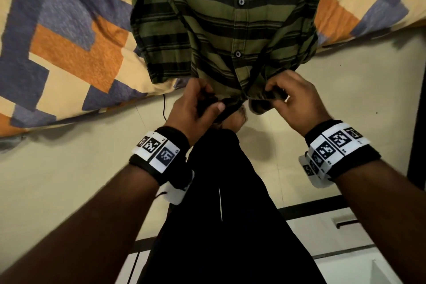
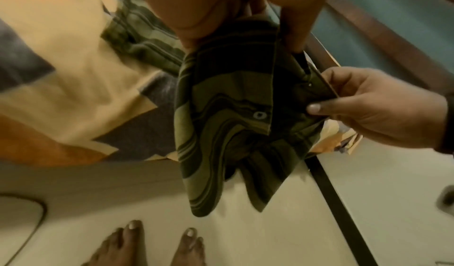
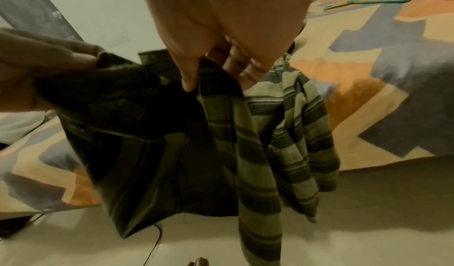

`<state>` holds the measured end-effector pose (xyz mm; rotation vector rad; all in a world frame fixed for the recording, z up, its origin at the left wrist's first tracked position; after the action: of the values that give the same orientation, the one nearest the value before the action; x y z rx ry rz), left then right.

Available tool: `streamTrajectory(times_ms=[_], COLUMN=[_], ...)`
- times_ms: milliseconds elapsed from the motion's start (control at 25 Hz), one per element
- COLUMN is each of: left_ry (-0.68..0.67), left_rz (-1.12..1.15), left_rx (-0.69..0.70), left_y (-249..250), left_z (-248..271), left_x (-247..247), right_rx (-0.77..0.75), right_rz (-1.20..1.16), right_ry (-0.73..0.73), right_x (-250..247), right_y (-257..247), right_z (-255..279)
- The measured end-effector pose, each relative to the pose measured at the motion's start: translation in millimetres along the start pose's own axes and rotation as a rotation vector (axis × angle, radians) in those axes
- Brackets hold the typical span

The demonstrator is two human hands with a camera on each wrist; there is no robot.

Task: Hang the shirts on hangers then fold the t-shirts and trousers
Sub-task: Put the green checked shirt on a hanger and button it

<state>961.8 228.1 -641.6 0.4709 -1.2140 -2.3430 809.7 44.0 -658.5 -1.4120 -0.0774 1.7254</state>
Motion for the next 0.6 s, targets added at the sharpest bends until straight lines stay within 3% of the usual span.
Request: streamTrajectory(times_ms=[80,200,400,520,600], left_ry=[-0.063,-0.045,0.067,0.139,0.126], left_rz=[-0.088,-0.158,-0.185,-0.162,-0.160], left_rx=[-0.004,0.023,0.282,0.214,0.177], left_y=[-6,-11,-1,7,9], left_z=[-1,-4,5,20,31], left_x=[-8,-20,-39,-34,-24], right_rx=[-0.032,0.002,0.216,0.299,0.362], right_rz=[0.078,0.090,-0.215,-0.259,-0.166], right_ry=[0.082,0.142,0.012,-0.161,-0.187], right_x=[-7,-13,-19,-11,-5], right_y=[12,21,15,13,16], right_z=[4,8,19,33,46])
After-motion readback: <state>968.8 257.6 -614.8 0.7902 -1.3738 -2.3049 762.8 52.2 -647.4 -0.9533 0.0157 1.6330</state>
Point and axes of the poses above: each hand's wrist, its own z-axis away from the middle knuckle, its own x-axis out of the palm, y = z × x, the point moved 2 cm from there along -z, towards the middle knuckle, and after that the axes turned 14 degrees about z, right-handed, at the moved point
